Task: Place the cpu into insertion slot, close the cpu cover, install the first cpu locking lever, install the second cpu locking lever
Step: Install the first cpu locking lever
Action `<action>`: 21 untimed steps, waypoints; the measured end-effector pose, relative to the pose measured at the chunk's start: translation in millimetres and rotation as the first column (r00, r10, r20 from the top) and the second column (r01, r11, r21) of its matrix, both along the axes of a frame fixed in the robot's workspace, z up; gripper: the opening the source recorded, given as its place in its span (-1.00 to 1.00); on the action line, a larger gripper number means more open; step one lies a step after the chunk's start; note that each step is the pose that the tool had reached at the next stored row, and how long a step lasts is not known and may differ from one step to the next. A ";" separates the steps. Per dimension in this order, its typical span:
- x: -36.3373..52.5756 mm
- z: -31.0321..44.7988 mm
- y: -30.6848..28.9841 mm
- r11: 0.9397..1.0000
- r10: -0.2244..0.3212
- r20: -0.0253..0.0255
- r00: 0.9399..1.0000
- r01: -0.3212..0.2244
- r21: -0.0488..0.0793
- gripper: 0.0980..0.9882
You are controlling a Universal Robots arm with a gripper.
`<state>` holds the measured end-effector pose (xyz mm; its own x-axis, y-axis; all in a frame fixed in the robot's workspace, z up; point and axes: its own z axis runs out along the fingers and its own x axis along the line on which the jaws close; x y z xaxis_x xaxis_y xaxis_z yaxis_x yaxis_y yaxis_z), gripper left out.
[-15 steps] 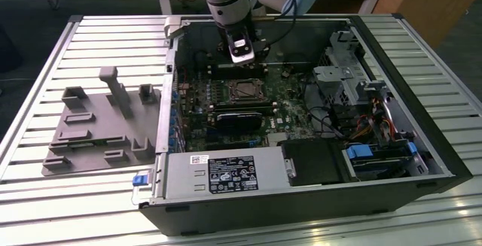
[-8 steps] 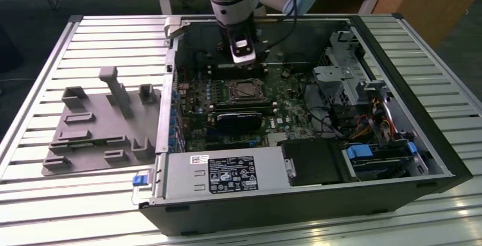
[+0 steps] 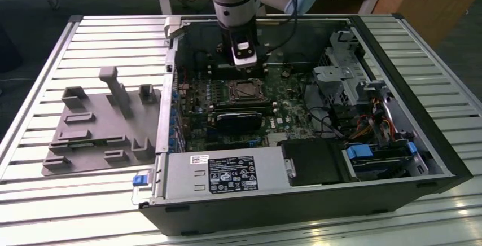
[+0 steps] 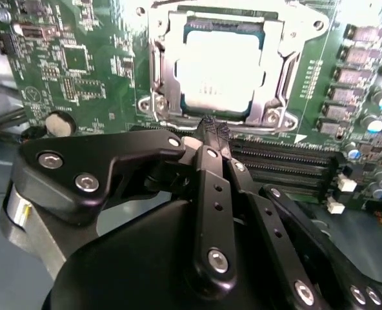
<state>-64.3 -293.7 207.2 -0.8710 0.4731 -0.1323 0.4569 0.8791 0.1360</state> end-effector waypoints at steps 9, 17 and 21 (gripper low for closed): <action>0.0 0.0 -8.2 1.000 0.000 0.000 1.000 0.000 -0.015 -0.98; 0.0 0.3 -9.1 0.995 0.000 0.000 1.000 0.000 -0.097 -0.98; 0.0 4.5 -9.1 0.995 0.000 0.000 1.000 0.000 -0.097 -0.98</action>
<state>-64.3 -302.7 211.7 -0.8710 0.4581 -0.1778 0.4569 0.8881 0.0498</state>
